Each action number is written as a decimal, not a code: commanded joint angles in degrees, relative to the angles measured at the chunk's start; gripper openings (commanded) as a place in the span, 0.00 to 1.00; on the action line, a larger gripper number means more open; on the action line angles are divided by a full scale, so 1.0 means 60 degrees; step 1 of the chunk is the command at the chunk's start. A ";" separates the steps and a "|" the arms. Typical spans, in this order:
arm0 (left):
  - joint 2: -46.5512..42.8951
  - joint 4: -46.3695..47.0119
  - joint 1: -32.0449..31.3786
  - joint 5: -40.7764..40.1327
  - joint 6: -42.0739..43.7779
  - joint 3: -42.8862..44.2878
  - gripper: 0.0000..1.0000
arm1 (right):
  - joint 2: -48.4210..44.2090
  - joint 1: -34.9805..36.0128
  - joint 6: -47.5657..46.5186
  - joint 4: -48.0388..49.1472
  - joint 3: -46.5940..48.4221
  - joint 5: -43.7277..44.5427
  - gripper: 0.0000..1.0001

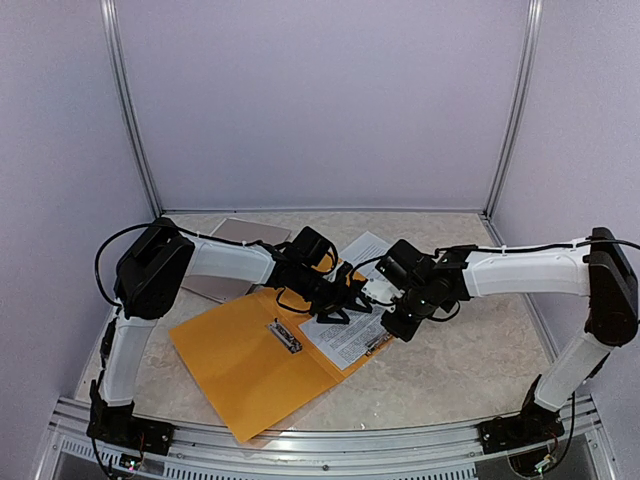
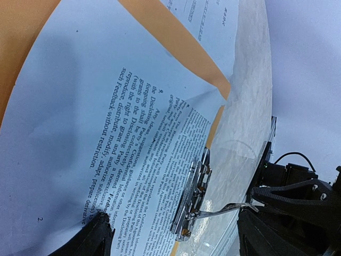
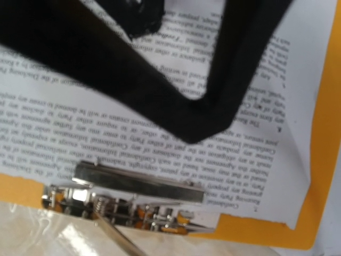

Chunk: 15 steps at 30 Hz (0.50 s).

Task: Put the files into the folder
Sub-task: Clamp the file and folder together.

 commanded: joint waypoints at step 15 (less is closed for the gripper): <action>0.0084 -0.0997 -0.0035 -0.0293 0.0134 -0.0052 0.78 | -0.0057 -0.0160 0.0002 -0.0060 -0.0010 0.0030 0.06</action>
